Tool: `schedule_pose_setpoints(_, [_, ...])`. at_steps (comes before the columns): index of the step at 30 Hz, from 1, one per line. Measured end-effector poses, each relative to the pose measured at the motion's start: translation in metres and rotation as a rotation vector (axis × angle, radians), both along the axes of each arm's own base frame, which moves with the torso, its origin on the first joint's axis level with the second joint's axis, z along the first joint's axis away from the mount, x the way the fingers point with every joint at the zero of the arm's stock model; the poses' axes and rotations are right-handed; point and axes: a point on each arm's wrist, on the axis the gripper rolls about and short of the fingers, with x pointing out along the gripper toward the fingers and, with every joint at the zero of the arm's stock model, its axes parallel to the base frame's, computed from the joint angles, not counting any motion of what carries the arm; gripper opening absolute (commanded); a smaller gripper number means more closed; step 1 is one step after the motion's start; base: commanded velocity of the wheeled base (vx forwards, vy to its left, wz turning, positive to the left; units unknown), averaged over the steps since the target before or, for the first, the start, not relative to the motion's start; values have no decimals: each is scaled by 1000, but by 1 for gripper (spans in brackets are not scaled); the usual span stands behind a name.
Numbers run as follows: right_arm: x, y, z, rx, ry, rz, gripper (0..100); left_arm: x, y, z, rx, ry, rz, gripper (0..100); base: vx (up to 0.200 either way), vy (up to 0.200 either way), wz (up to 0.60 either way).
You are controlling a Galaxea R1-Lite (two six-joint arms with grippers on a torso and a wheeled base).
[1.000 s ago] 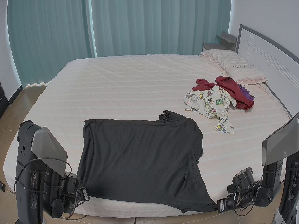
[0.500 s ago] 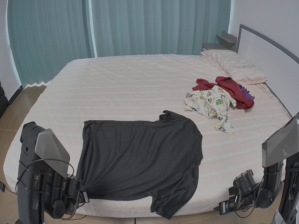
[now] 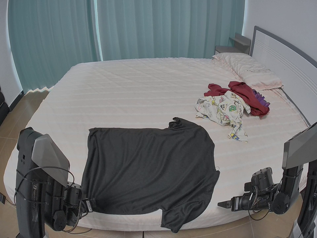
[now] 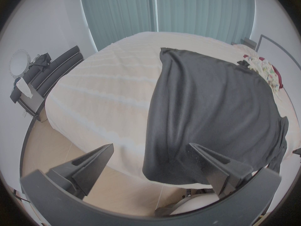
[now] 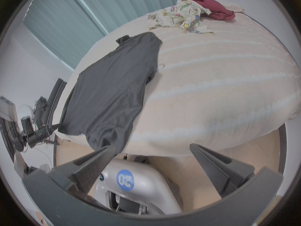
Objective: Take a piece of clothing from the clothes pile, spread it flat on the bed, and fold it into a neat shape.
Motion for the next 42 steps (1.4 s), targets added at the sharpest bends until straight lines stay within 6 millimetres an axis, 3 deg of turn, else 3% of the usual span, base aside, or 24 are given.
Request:
schedule_pose_setpoints(7, [31, 0, 6, 54, -82, -79, 100, 10, 22, 28, -17, -103, 39, 100, 0, 0, 0])
schedule_pose_setpoints(15, [53, 2, 10, 92, -121, -123, 100, 18, 35, 54, -185, -226, -18, 100, 0, 0, 0])
schedule_pose_setpoints(19, [57, 4, 11, 112, -123, -138, 100, 28, 36, 54, -226, -263, 14, 100, 0, 0, 0])
schedule_pose_setpoints(25, [58, 8, 12, 148, -113, -162, 100, 48, 36, 30, -299, -250, 60, 100, 0, 0, 0])
schedule_pose_setpoints(26, [57, 9, 12, 151, -110, -165, 100, 51, 36, 26, -317, -244, 58, 0, 0, 0, 0])
schedule_pose_setpoints(35, [56, 10, 12, 156, -105, -164, 100, 59, 37, -2, -330, -183, 65, 0, 0, 0, 0])
schedule_pose_setpoints(42, [54, 10, 10, 153, -96, -164, 100, 41, 40, 5, -280, -142, 77, 0, 0, 0, 0])
